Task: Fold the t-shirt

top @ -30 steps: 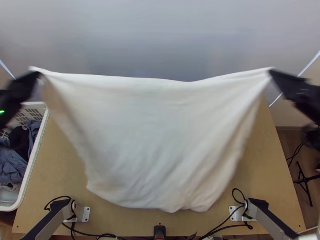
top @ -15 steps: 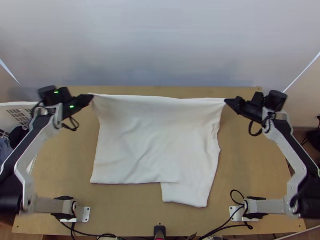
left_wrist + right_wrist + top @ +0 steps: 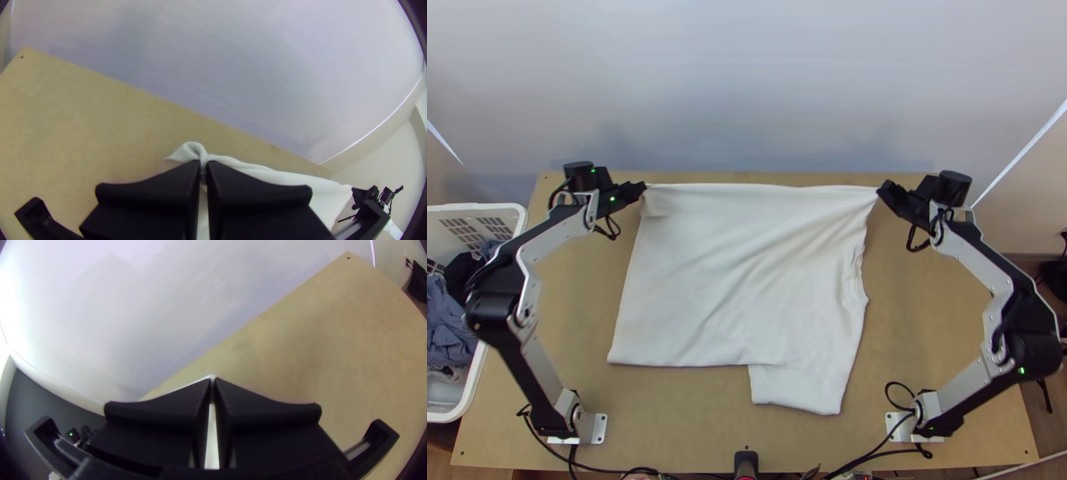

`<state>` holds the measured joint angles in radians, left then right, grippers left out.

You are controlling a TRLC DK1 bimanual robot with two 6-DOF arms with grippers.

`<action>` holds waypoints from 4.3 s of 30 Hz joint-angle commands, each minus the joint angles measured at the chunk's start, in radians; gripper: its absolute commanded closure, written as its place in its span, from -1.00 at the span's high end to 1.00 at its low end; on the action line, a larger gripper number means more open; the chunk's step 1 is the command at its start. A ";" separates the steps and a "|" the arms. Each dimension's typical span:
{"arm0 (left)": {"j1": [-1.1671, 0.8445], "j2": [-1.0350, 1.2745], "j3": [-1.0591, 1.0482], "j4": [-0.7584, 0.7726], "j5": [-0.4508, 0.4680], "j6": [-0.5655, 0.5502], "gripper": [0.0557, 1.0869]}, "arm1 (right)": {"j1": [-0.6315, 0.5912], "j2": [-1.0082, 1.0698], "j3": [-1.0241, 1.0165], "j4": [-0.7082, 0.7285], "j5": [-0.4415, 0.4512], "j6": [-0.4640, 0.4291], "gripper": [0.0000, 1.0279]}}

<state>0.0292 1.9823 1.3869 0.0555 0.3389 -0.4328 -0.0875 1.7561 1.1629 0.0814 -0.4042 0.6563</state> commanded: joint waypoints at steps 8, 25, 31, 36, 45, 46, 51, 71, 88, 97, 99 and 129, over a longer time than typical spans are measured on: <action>0.005 0.273 0.327 -0.045 -0.090 -0.001 -0.92 | 0.019 0.256 0.323 -0.046 0.156 0.017 -0.94; 0.038 0.000 0.241 -0.184 -0.006 -0.089 0.92 | 0.060 -0.219 0.290 -0.707 0.162 0.086 0.74; 0.071 -0.057 0.175 -0.220 -0.001 -0.086 0.92 | 0.058 -0.432 0.126 -0.898 0.140 0.123 0.85; 0.061 -0.186 0.149 -0.422 0.058 -0.055 0.92 | 0.055 -0.527 0.046 -1.333 -0.002 0.106 0.84; 0.057 -0.488 -0.074 -0.525 0.054 0.029 0.92 | 0.135 -0.802 -0.309 -1.519 0.008 0.000 0.85; 0.057 -0.522 -0.094 -0.536 0.051 0.031 0.92 | 0.150 -0.822 -0.347 -1.514 0.008 -0.004 0.85; 0.060 -0.643 -0.186 -0.586 0.037 0.034 0.92 | 0.239 -0.853 -0.456 -1.464 0.010 -0.024 0.74; 0.127 -0.890 -0.312 -0.697 -0.001 0.052 0.92 | 0.270 -0.670 -0.631 -1.031 -0.130 -0.162 -0.14; 0.173 -0.928 -0.359 -0.724 -0.001 0.118 0.92 | 0.273 -0.649 -0.658 -0.963 -0.137 -0.193 -0.33; 0.359 -0.947 -0.462 -0.735 0.008 0.491 0.92 | 0.273 -0.626 -0.703 -0.838 -0.136 -0.192 -0.52; 0.396 -0.945 -0.479 -0.737 0.025 0.532 0.92 | 0.273 -0.618 -0.703 -0.833 -0.136 -0.193 -0.52; 0.373 -0.936 -0.532 -1.040 0.077 0.664 0.89 | 0.377 -0.655 -0.694 -0.836 -0.084 -0.193 -0.94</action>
<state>0.4309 1.0153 0.8623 -0.8253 0.4149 0.1528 0.2554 1.0988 0.4606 -0.7700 -0.4828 0.4698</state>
